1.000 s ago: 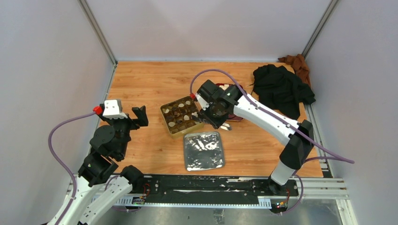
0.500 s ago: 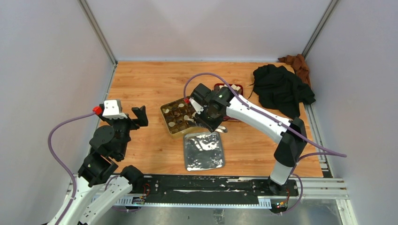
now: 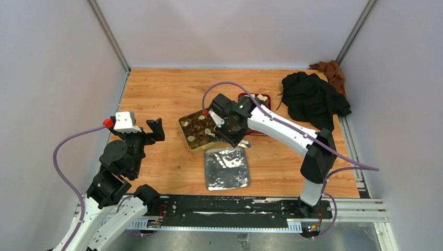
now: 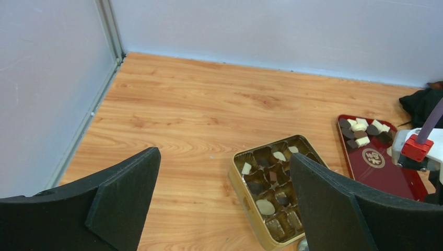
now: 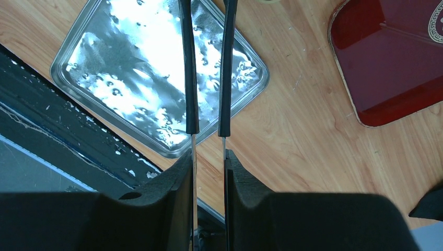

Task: Pack the chocolate
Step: Place the fake chocolate in the packing box.

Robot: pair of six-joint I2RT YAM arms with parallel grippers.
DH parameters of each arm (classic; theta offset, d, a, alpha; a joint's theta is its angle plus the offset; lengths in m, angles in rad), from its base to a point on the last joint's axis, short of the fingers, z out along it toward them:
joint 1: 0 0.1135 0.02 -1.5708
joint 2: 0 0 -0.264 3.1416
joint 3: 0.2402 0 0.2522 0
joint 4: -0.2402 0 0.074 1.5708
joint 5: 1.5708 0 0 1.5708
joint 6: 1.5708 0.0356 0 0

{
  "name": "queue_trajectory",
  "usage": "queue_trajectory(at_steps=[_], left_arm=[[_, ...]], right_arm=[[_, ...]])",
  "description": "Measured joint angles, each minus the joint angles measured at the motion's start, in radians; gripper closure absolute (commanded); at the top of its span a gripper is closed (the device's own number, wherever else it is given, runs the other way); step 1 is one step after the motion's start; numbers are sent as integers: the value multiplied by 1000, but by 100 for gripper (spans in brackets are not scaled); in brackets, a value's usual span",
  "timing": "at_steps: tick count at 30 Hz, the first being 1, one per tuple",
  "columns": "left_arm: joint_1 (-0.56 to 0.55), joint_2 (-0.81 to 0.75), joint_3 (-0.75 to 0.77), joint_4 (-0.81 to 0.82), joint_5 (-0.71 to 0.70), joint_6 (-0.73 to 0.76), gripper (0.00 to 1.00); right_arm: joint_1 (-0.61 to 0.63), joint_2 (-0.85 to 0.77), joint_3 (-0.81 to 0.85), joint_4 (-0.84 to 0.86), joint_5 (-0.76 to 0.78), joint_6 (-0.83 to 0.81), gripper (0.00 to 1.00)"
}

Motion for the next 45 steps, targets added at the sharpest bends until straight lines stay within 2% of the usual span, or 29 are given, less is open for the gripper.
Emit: queue_trajectory(at_steps=[18, 35, 45], left_arm=[[0, 0, 0, 0, 0, 0, 0], [0, 0, 0, 0, 0, 0, 0], [0, -1, 0, 0, 0, 0, 0]], right_arm=[[0, 17, 14, 0, 29, -15, 64], [0, 20, 16, 0, 32, -21, 60], [0, 23, 33, 0, 63, -22, 65]])
